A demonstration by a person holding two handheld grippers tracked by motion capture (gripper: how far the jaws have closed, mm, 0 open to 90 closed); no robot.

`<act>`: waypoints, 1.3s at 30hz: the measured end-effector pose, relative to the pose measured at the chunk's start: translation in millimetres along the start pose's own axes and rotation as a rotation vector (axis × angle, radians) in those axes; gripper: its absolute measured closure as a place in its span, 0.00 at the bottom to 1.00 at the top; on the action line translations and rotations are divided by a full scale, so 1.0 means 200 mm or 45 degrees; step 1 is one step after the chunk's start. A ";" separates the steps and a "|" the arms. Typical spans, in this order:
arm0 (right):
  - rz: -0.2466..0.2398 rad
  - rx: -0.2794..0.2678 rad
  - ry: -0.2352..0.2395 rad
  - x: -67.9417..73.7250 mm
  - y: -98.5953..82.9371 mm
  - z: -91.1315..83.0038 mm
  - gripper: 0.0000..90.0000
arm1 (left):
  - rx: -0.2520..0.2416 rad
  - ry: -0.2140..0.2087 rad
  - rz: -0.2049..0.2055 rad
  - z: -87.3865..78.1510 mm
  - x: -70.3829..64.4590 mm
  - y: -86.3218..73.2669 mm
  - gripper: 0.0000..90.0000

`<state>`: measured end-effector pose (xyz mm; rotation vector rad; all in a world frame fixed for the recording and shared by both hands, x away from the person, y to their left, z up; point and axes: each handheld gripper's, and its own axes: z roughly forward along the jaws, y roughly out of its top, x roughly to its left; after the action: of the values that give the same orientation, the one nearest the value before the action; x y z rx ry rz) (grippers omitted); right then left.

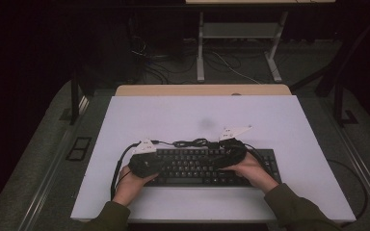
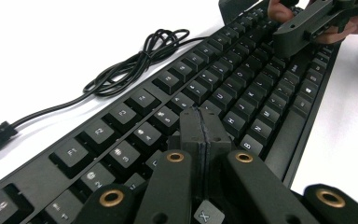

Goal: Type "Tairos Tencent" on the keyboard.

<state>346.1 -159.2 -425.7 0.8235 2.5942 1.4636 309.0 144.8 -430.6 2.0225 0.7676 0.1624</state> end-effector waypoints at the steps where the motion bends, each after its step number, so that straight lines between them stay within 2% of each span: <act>1: 0.001 -0.001 -0.001 0.00 0.00 0.00 0.31 | 0.003 -0.001 0.002 0.00 0.00 0.00 0.99; 8: 0.003 -0.001 -0.003 0.00 0.00 0.00 0.31 | 0.051 0.028 0.014 -0.02 0.01 -0.02 0.99; 23: -0.002 0.005 0.007 0.00 0.00 0.01 0.31 | 0.047 0.063 -0.006 -0.09 0.04 -0.06 0.99; 39: -0.020 0.011 0.038 0.01 0.03 0.06 0.31 | 0.081 0.111 -0.015 -0.13 0.05 -0.11 0.99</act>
<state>350.0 -146.7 -426.1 0.7858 2.6239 1.4734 296.8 177.2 -435.1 2.0817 0.8486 0.2229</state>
